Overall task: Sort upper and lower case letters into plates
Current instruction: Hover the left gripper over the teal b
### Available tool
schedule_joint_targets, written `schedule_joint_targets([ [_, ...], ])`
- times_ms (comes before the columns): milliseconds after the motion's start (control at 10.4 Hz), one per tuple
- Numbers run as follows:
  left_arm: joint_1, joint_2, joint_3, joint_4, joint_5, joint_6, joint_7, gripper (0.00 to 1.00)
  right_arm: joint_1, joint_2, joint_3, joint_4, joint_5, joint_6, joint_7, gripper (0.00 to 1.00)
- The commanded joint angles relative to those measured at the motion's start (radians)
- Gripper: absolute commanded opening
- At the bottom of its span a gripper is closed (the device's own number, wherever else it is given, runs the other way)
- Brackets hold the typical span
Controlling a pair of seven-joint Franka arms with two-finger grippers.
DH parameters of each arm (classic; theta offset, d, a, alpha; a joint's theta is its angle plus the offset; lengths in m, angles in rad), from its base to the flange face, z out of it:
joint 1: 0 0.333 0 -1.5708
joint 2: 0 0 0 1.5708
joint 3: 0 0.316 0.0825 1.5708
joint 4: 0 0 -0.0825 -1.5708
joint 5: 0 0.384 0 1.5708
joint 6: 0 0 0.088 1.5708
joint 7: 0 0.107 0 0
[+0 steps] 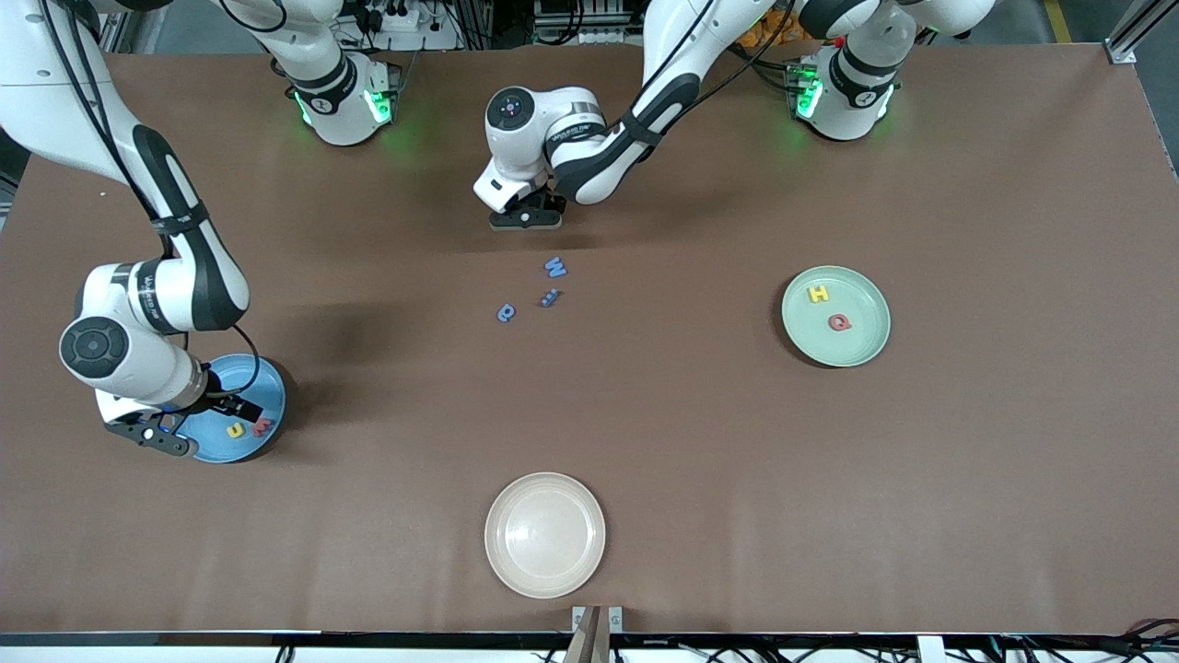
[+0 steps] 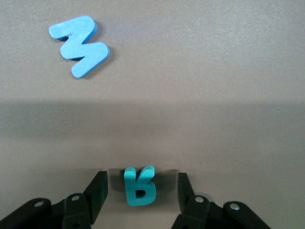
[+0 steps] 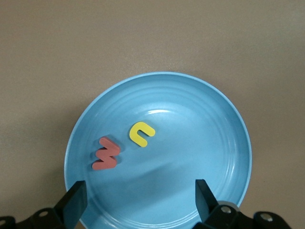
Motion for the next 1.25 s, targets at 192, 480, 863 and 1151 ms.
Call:
schedule_joint_targets([
  [192, -0.014, 0.016, 0.014, 0.029, 0.006, -0.016, 0.023, 0.54, -0.016, -0.002, 0.015, -0.005, -0.010, 0.002, 0.000, 1.00],
  [480, -0.014, 0.023, 0.014, 0.028, 0.006, -0.016, 0.023, 0.44, -0.014, -0.002, 0.015, -0.005, -0.010, 0.000, 0.003, 1.00],
  [863, -0.014, 0.021, 0.014, 0.028, 0.011, -0.016, 0.023, 0.11, -0.008, -0.002, 0.015, -0.007, -0.009, -0.003, 0.009, 1.00],
  [1151, -0.008, 0.012, 0.014, 0.029, 0.002, -0.019, 0.024, 0.06, -0.004, -0.008, 0.029, -0.005, -0.007, -0.029, 0.035, 1.00],
])
